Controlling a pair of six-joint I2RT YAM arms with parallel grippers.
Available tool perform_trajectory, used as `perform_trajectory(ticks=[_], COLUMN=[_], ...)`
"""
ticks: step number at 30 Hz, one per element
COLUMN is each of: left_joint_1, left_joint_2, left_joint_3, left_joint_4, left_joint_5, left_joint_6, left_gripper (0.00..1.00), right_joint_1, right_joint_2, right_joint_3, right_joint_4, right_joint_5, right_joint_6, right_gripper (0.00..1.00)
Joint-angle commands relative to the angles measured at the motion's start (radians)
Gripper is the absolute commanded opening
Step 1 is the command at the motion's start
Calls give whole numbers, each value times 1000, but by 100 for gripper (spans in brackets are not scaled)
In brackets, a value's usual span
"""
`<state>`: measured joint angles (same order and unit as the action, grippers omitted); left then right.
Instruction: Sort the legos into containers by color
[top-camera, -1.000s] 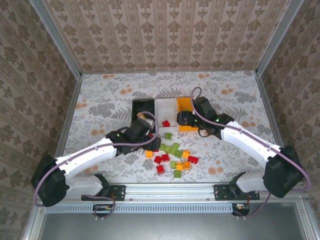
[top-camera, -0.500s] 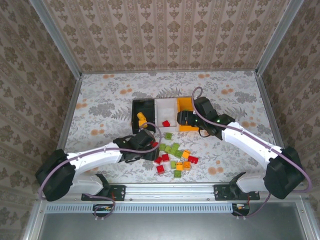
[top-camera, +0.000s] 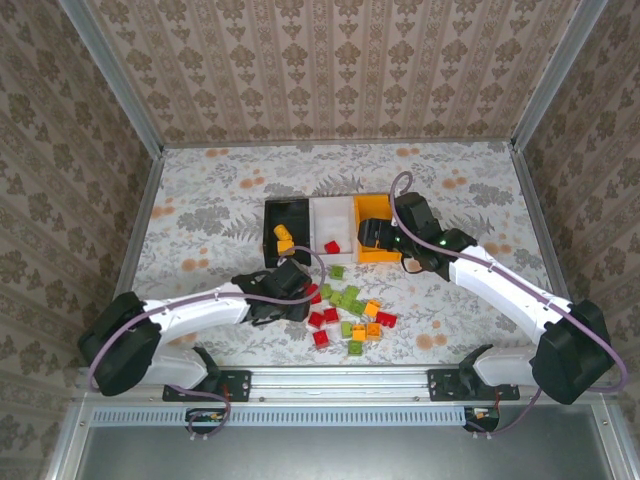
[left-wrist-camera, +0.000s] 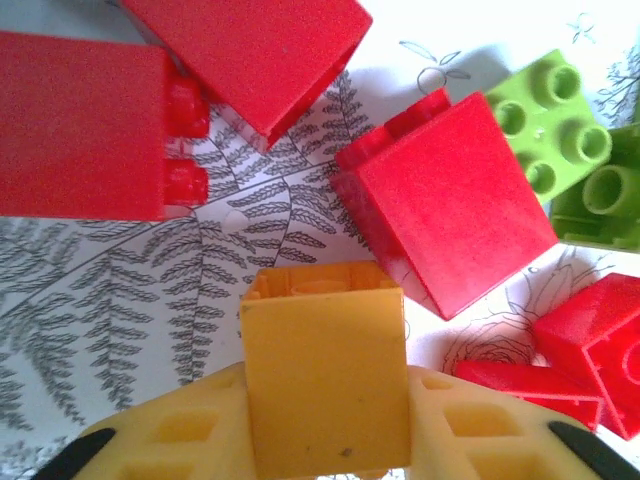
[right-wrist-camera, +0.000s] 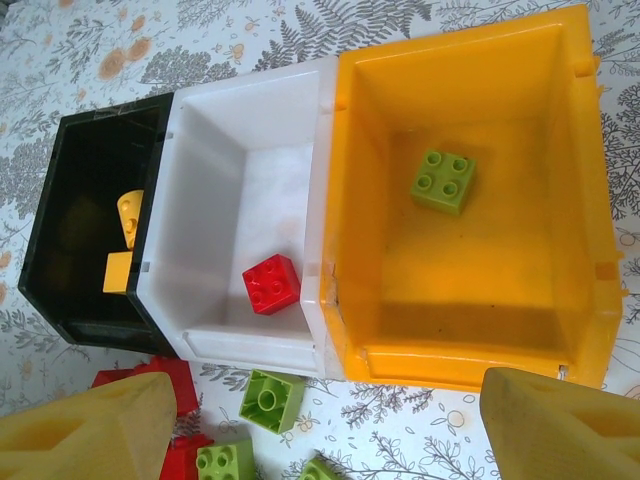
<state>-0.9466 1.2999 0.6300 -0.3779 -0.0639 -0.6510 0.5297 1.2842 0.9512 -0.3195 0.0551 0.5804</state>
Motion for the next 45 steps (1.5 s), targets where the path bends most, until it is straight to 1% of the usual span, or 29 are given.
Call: perform_trajectory(ticks=[1, 3, 6, 8, 11, 16, 19, 20, 22, 24, 28, 31, 32, 33, 35, 39, 42, 45], left_joint_1=[24, 78, 200, 264, 340, 396, 417, 422, 429, 430, 418, 393, 379, 362, 320, 208, 136, 98], left_joint_2=[-86, -146, -160, -109, 12, 229, 323, 347, 374, 372, 294, 183, 142, 100, 28, -104, -205, -311], left_joint_3=[66, 107, 185, 253, 343, 486, 542, 553, 573, 584, 577, 557, 545, 529, 498, 405, 303, 185], left_joint_4=[-92, -120, -115, -104, -51, -32, -35, -34, -31, -22, 10, 19, 22, 25, 28, 17, 11, 6], left_joint_5=[-55, -76, -42, -40, 1, 19, 19, 18, 29, 49, 94, 117, 121, 124, 119, 32, -65, -125], left_joint_6=[32, 71, 136, 178, 216, 237, 231, 229, 223, 211, 185, 173, 170, 168, 167, 168, 153, 112], left_gripper=[31, 30, 31, 31, 31, 32, 35, 38, 47, 62, 74, 81, 94, 100, 100, 100, 100, 100], right_joint_1=[-10, -11, -11, -11, -13, -13, -13, -13, -13, -13, -10, 10, 22, 37, 66, 132, 188, 234], right_joint_2=[-26, -29, -28, -27, -28, -49, -67, -72, -76, -83, -92, -79, -71, -60, -33, 33, 62, 101], right_joint_3=[-13, -14, -26, -35, -44, -62, -92, -99, -111, -127, -158, -177, -185, -191, -195, -176, -159, -130], right_joint_4=[-5, -5, -3, 0, -9, -49, -60, -68, -84, -98, -113, -119, -119, -116, -104, -49, 34, 85], right_joint_5=[8, 8, 9, 9, 12, 14, -1, -8, -22, -37, -80, -126, -134, -139, -148, -146, -91, 8], right_joint_6=[9, 10, 19, 26, 32, 29, 26, 25, 19, 17, 12, 13, 13, 9, -1, 11, 81, 158], right_gripper=[81, 81, 81, 81, 81, 81, 81, 81, 81, 81, 81, 81, 81, 81, 81, 80, 81, 81])
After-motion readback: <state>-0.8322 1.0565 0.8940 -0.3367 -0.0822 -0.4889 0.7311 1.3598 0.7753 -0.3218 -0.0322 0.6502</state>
